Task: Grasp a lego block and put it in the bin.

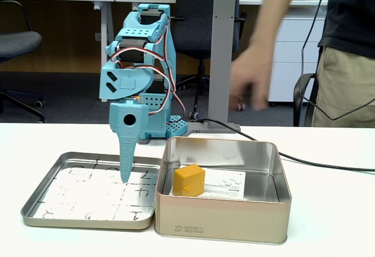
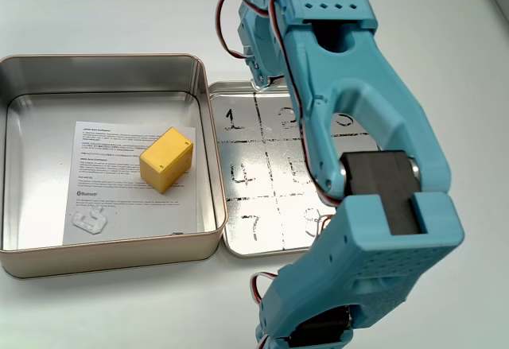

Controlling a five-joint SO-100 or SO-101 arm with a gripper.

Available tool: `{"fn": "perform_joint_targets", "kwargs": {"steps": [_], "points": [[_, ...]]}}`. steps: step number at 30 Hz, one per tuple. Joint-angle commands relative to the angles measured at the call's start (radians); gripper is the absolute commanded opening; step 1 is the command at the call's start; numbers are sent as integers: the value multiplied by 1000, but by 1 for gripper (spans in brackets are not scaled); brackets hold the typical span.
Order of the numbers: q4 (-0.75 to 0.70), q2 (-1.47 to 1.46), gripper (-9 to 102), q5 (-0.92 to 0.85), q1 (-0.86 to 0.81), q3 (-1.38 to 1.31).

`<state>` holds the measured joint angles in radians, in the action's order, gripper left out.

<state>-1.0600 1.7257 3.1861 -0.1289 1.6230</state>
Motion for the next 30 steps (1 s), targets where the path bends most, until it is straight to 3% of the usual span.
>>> {"fn": "perform_joint_targets", "kwargs": {"steps": [1, 30], "points": [[8, 57, 0, 61, 6, 8], [103, 57, 0, 21, 17, 69]]}}
